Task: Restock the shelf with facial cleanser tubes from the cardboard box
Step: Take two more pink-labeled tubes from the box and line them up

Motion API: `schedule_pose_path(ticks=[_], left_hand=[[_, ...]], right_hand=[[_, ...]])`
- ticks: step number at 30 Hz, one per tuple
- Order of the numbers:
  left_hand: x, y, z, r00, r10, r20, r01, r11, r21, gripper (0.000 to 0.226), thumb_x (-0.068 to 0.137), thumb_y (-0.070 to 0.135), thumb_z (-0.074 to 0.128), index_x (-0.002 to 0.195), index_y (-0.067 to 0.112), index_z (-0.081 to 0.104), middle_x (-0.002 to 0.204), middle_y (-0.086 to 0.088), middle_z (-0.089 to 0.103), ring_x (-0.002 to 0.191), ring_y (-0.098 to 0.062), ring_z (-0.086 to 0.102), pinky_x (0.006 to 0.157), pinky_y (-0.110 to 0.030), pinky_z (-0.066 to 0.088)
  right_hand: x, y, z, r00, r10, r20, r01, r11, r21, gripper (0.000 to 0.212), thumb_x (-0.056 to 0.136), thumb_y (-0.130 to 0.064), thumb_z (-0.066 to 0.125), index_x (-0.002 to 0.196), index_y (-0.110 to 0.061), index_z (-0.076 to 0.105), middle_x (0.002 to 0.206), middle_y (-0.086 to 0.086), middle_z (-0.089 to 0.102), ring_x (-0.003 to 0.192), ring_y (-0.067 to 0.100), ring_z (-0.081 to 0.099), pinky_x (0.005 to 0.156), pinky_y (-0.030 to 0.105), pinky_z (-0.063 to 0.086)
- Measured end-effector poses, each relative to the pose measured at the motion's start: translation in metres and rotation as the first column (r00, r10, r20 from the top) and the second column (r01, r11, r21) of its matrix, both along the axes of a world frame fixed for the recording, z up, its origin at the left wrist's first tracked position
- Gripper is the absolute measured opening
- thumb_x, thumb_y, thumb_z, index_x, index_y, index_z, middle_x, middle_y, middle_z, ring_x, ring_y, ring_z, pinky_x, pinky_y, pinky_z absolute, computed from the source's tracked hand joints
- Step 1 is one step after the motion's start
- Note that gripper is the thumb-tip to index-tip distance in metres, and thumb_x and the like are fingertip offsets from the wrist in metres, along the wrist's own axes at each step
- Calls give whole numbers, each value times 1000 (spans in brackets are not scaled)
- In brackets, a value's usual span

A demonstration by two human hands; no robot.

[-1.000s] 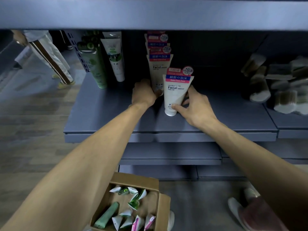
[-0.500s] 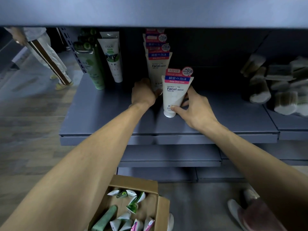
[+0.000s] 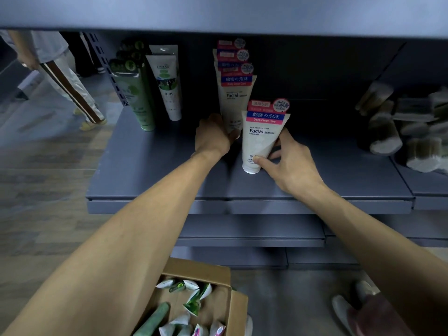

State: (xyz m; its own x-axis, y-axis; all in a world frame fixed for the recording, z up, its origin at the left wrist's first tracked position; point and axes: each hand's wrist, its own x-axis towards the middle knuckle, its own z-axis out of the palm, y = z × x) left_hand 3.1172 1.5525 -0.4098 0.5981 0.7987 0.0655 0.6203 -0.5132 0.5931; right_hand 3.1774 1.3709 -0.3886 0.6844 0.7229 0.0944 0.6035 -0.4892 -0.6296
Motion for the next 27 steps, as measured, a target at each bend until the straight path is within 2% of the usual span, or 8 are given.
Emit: schedule_pose_path(ticks=[4,8,13,19,23,27], left_hand=[[0,-1,-3,1000,-8,14,8,1000,1,50,83,47,67,111,6,60,110,-14,66,100,-33,64,69,-29,48],[-5,2,-4,1000,-2,26,2,1000,12,51,83,44,69,115,5,58,115,-14,64,105,-33,62,73,-28,44],[-6,6,-4,999,9,49,-8,1000,-26,55,79,47,74,114,8,59,114,-11,65,105,-31,63,78,-32,54],[-11,0,1,997,17,70,-14,999,-40,51,80,44,74,113,7,60,115,-11,64,106,-29,62,74,-27,45],[-19,-1,5,999,3,34,-2,999,-32,49,80,41,74,114,8,60,115,-9,64,107,-27,61,72,-26,42],[-33,4,8,1000,-9,2,9,998,-54,29,85,27,69,105,8,62,105,-8,66,98,-25,62,67,-25,40]], right_hand=[[0,0,0,1000,-10,-7,10,1000,-19,51,78,-41,75,118,-26,47,99,-8,66,85,13,67,78,43,57],[-2,1,1,1000,-19,-9,18,1000,-18,51,78,-40,75,118,-25,47,100,-7,66,85,12,67,78,43,57],[-5,1,2,999,-33,-17,33,999,-6,51,79,-36,75,119,-22,48,102,-6,66,88,13,67,79,43,57],[-7,1,2,999,-40,-31,40,999,1,52,79,-38,75,120,-22,47,104,-6,66,88,12,67,79,43,57],[-8,1,6,998,-36,-50,35,999,-9,51,81,-35,75,122,-21,47,102,-6,65,86,11,66,78,33,55],[-10,4,14,997,-10,-73,9,1000,-17,50,83,-29,75,124,-19,47,104,-10,62,86,10,65,75,24,46]])
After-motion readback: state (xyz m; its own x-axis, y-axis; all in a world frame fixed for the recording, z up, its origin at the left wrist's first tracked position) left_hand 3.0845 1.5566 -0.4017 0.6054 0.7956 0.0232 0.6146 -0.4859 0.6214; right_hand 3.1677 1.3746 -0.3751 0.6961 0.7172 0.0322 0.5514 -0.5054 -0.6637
